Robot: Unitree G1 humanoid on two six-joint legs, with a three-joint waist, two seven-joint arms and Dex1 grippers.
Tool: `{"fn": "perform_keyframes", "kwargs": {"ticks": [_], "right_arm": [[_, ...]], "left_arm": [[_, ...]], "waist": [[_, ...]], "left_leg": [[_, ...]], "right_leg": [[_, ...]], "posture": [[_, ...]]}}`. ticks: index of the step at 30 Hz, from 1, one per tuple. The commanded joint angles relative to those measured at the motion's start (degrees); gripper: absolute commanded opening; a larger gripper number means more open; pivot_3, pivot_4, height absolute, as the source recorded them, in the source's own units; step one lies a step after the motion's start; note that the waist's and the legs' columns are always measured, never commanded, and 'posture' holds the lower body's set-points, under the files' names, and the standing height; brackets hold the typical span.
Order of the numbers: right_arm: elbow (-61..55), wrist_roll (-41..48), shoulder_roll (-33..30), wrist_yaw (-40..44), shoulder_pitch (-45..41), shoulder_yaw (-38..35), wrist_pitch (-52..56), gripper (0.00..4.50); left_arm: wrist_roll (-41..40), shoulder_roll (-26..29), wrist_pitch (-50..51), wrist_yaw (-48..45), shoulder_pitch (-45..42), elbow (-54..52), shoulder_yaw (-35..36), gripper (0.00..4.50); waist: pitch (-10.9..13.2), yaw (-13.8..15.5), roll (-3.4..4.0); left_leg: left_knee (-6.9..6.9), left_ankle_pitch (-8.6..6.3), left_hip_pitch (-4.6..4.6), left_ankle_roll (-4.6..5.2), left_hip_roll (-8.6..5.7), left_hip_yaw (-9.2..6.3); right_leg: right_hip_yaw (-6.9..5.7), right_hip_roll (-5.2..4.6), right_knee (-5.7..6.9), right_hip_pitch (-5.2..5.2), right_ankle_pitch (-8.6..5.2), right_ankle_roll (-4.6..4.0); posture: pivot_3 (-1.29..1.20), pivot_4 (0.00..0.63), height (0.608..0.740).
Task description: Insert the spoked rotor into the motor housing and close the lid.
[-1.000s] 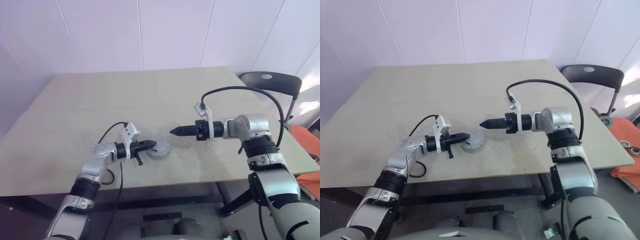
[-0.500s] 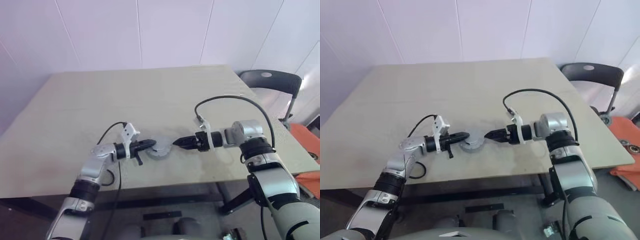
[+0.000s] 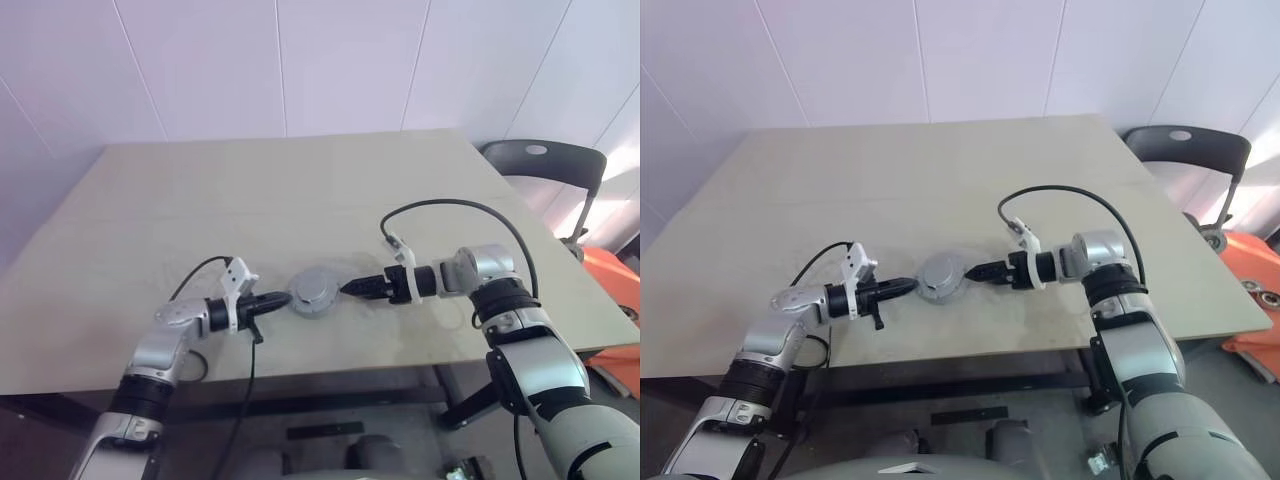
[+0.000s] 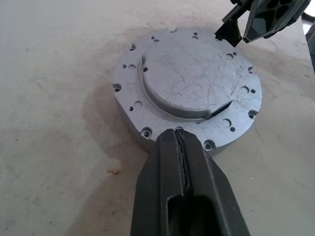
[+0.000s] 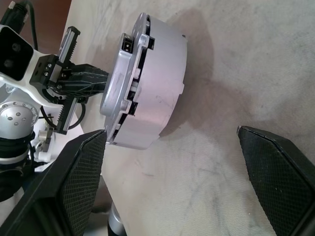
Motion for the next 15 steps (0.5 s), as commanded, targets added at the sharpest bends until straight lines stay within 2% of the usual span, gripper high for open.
{"fn": "perform_keyframes", "kwargs": {"ticks": [1, 7, 15], "right_arm": [[-1.28, -0.14, 0.38, 0.26, -0.99, 0.03, -0.74, 4.44], [-1.82, -0.86, 1.03, -0.64, -0.13, 0.17, -1.77, 4.44], [-2.39, 0.34, 5.45, -4.54, 0.65, -3.17, -0.69, 4.44]], "left_arm": [[1.36, -0.56, 1.01, 1.00, 0.37, 1.52, -1.41, 0.00], [1.42, -1.09, 0.77, 1.49, 0.31, 1.86, -1.50, 0.00], [1.43, -1.20, 0.90, 1.54, 0.59, 1.76, -1.49, 0.00]], "waist": [[0.00, 0.05, 0.00], [-0.01, 0.05, 0.00], [-0.03, -0.06, 0.00]], "left_leg": [[0.00, 0.00, 0.00, 0.00, 0.00, -0.01], [0.02, 0.00, 0.03, 0.00, 0.00, -0.01], [0.06, 0.00, 0.08, 0.00, 0.02, -0.03]], "right_leg": [[0.00, 0.00, 0.00, 0.00, 0.00, 0.00], [0.01, -0.01, 0.00, 0.06, 0.01, 0.00], [0.04, -0.02, 0.03, 0.10, 0.03, 0.01]], "posture": [[0.00, 0.000, 0.740], [0.00, 0.000, 0.740], [0.00, 0.000, 0.740]]}}
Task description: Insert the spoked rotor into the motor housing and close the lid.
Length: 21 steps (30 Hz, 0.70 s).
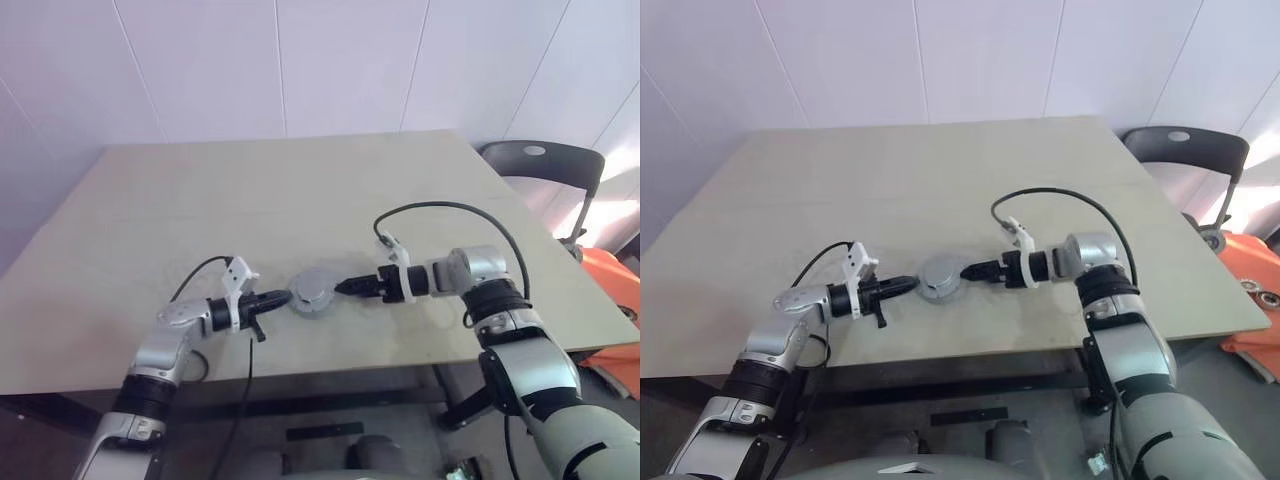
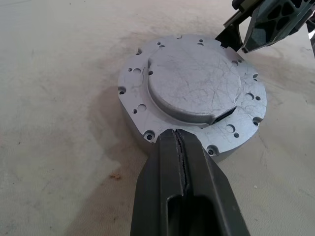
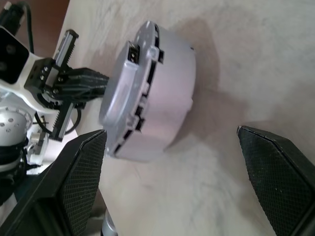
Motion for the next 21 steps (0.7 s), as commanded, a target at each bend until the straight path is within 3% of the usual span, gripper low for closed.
{"fn": "perform_keyframes", "kwargs": {"ticks": [1, 16, 19, 21], "right_arm": [[-2.28, 1.35, 2.94, -1.68, 0.58, -1.05, 0.62, 4.44], [-1.29, 0.98, 9.44, -7.13, 1.70, -4.41, 0.89, 4.44], [-0.67, 0.48, 9.41, -7.76, 1.65, -4.67, -0.32, 3.83], [-0.38, 0.40, 9.39, -7.82, 1.61, -4.52, -0.58, 3.13]], "left_arm": [[1.42, -0.29, 0.95, 0.33, 0.66, 1.39, -1.77, 0.00], [1.44, -0.25, 0.76, 0.50, 1.44, 1.27, -1.69, 0.00], [1.37, 0.02, 0.76, 0.39, 1.58, 1.20, -1.55, 0.00], [1.39, 0.17, 0.69, 0.31, 1.57, 1.34, -1.48, 0.00]], "waist": [[-0.01, -0.02, 0.00], [-0.09, -0.08, 0.04], [-0.10, -0.08, 0.05], [-0.10, -0.09, 0.05]], "left_leg": [[0.00, 0.00, 0.00, 0.00, 0.00, 0.00], [-0.02, 0.00, 0.01, 0.00, 0.03, 0.00], [-0.02, 0.00, 0.01, 0.00, 0.04, 0.00], [-0.03, 0.00, 0.00, -0.01, 0.04, 0.00]], "right_leg": [[0.00, 0.00, 0.00, 0.00, 0.00, 0.00], [0.01, -0.07, 0.01, 0.00, 0.01, 0.01], [0.01, -0.07, 0.01, 0.00, 0.01, 0.01], [0.01, -0.07, 0.01, -0.02, 0.01, 0.01]], "posture": [[0.00, 0.000, 0.740], [0.00, 0.000, 0.740], [0.00, 0.000, 0.740], [0.00, 0.000, 0.740]]}}
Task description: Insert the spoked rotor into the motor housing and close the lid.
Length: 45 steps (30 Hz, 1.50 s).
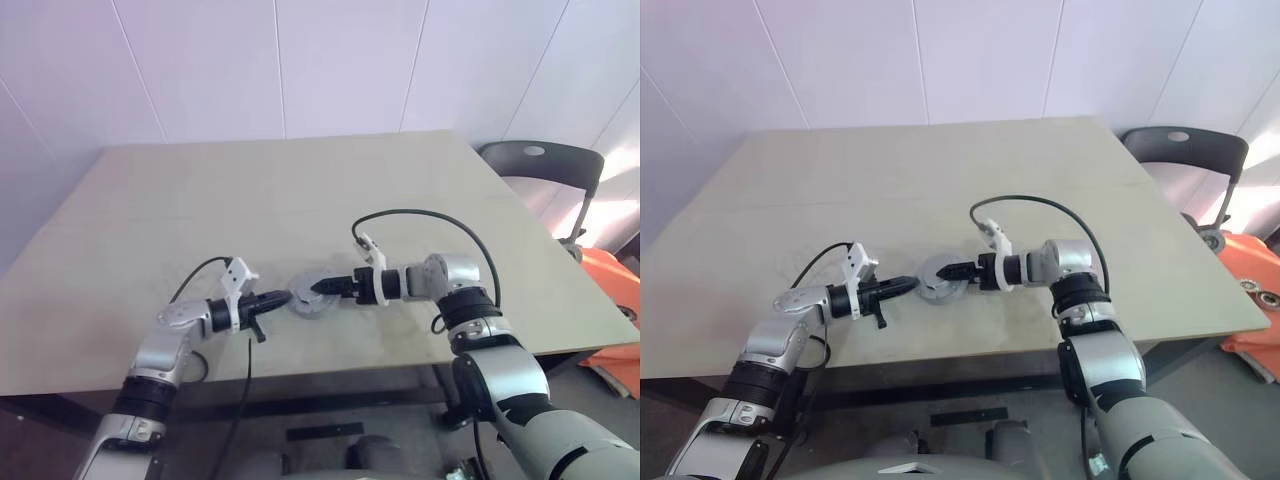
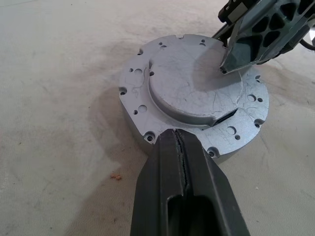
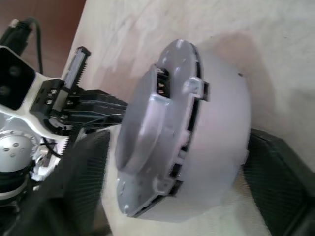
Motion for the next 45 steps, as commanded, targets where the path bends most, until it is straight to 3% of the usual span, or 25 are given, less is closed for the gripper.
{"fn": "perform_keyframes", "kwargs": {"ticks": [1, 2, 13, 17, 28, 36, 45], "right_arm": [[0.56, 0.20, 1.10, -0.33, 0.26, 0.49, -0.23, 2.84], [0.65, -0.13, 1.16, -0.82, 0.32, 0.53, -0.54, 2.57], [2.75, 0.27, 2.07, -3.67, 0.45, -1.86, -1.80, 2.57], [4.13, 0.86, 2.66, -4.42, 0.09, -3.55, -1.61, 2.26], [13.74, 1.61, 5.77, -10.18, -2.80, -10.22, -3.91, 2.25], [21.73, 10.43, 7.16, -19.17, -7.84, -25.35, -2.72, 2.25], [21.81, 11.94, 6.86, -23.34, -9.16, -28.56, -2.78, 2.25]], "left_arm": [[1.46, 0.27, 1.07, 0.14, 1.12, 1.58, -1.55, 0.00], [1.48, 0.26, 1.09, 0.12, 1.08, 1.61, -1.54, 0.00], [1.16, 0.65, 1.48, 0.06, 0.84, 1.04, -1.23, 0.00], [-1.56, 2.97, 3.56, -1.04, -0.22, -3.56, 1.53, 0.00], [-12.22, 11.00, 12.03, 0.60, -4.55, -13.97, 14.32, 0.00], [-17.45, 10.04, 15.55, 4.37, 4.14, -19.78, 19.47, 0.00], [-20.14, 9.09, 15.45, 8.24, 9.14, -21.09, 23.00, 0.00]], "waist": [[-0.02, -0.01, 0.03], [-0.07, -0.01, 0.11], [-0.18, -0.05, 0.25], [-0.18, -0.26, 0.25], [-0.12, -1.79, 0.19], [-0.05, -1.86, 0.13], [0.09, -1.55, -0.04]], "left_leg": [[-0.01, 0.00, 0.00, 0.00, 0.00, 0.00], [-0.01, 0.00, 0.00, 0.00, 0.00, 0.00], [0.03, 0.00, 0.12, 0.00, -0.01, 0.01], [0.03, 0.00, 0.12, 0.00, 0.00, 0.01], [-0.06, 0.00, 0.09, 0.00, 0.05, 0.02], [-0.04, 0.01, 0.08, 0.00, 0.06, 0.02], [-0.10, 0.00, -0.08, 0.00, 0.05, 0.02]], "right_leg": [[0.00, 0.00, 0.00, 0.00, 0.00, 0.00], [0.00, 0.00, 0.00, 0.00, 0.00, 0.00], [0.00, 0.11, 0.07, 0.10, 0.00, -0.01], [0.01, 0.13, 0.09, 0.08, 0.00, -0.01], [0.05, 0.16, 0.23, -0.09, 0.02, 0.03], [0.11, 0.14, 0.32, -0.15, 0.01, 0.01], [0.09, 0.10, 0.16, -0.23, 0.01, 0.01]], "posture": [[0.00, 0.000, 0.740], [0.00, 0.000, 0.740], [0.00, 0.000, 0.740], [0.00, 0.000, 0.740], [0.00, 0.000, 0.740], [0.00, 0.000, 0.740], [0.00, 0.000, 0.740]]}}
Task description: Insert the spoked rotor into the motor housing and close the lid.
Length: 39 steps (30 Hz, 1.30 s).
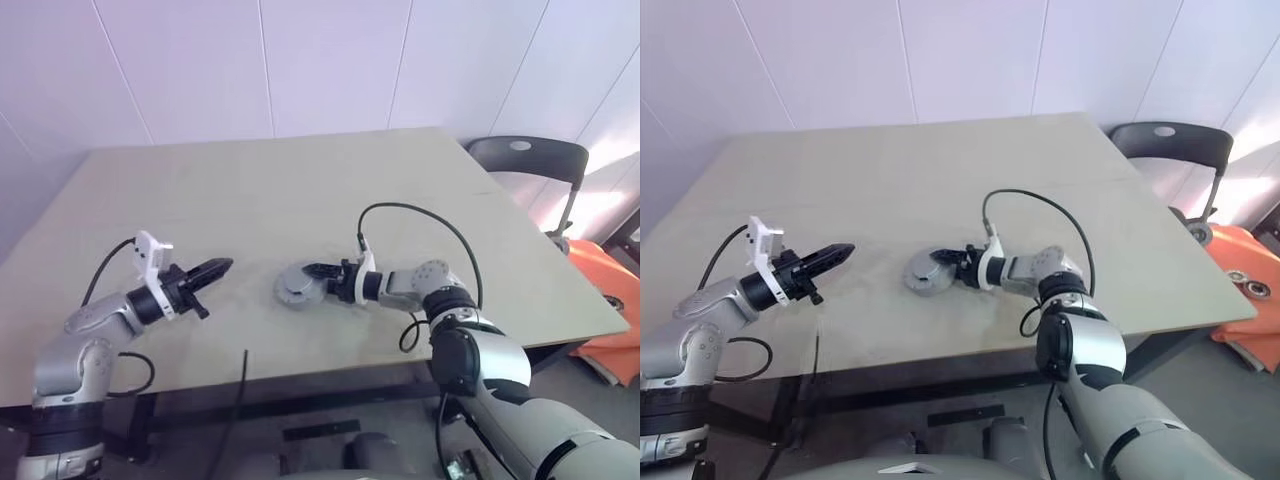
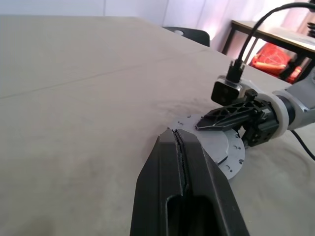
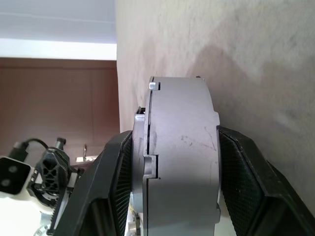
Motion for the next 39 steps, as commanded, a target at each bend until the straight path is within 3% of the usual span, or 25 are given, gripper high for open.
{"fn": "perform_keyframes", "kwargs": {"ticks": [1, 17, 23, 28, 39], "right_arm": [[-0.17, 0.80, 0.07, -1.15, -2.44, -1.13, -1.54, 2.25], [-1.14, 5.68, 0.86, 0.34, -3.34, -7.32, -2.19, 2.25], [-3.09, 9.04, 1.68, 1.52, -3.90, -9.11, -1.18, 2.25], [-4.44, 11.98, 2.54, 0.63, -4.96, -10.92, -0.99, 2.25], [-3.72, 13.58, 3.62, -0.65, -7.34, -11.64, -3.82, 2.25]], "left_arm": [[-1.21, 0.11, -0.83, 0.97, -0.27, -1.02, 2.04, 0.00], [-1.18, -0.98, -0.88, 1.67, 1.38, -0.46, 1.66, 0.00], [-2.13, -3.12, -0.26, 3.12, 1.68, -1.36, 1.57, 0.00], [-3.65, -5.62, 0.24, 5.45, 1.30, -1.76, 1.59, 0.00], [-7.81, -10.52, 1.16, 11.37, 0.05, 0.37, 4.39, 0.00]], "waist": [[0.01, 0.05, -0.02], [0.12, 0.10, 0.01], [0.13, 0.10, 0.02], [0.12, 0.16, 0.01], [0.12, 0.17, 0.01]], "left_leg": [[0.00, 0.00, -0.02, 0.00, 0.00, -0.01], [-0.09, -0.01, -0.23, 0.00, -0.02, 0.00], [-0.11, -0.04, -0.38, 0.02, -0.01, 0.00], [0.04, -0.02, -1.04, 0.01, -0.02, 0.00], [-0.02, -0.03, -1.05, 0.01, -0.04, 0.00]], "right_leg": [[-0.01, 0.00, -0.02, 0.00, 0.00, 0.00], [-0.02, -0.04, -0.25, -0.09, 0.01, 0.00], [-0.03, -0.08, -0.29, -0.21, 0.02, 0.01], [-0.02, -0.12, -0.13, -0.88, 0.10, 0.09], [-0.02, -0.20, -0.11, -0.92, 0.13, 0.08]], "posture": [[0.00, 0.000, 0.740], [0.00, 0.000, 0.740], [0.00, 0.000, 0.740], [0.00, 0.000, 0.740], [0.00, 0.000, 0.740]]}}
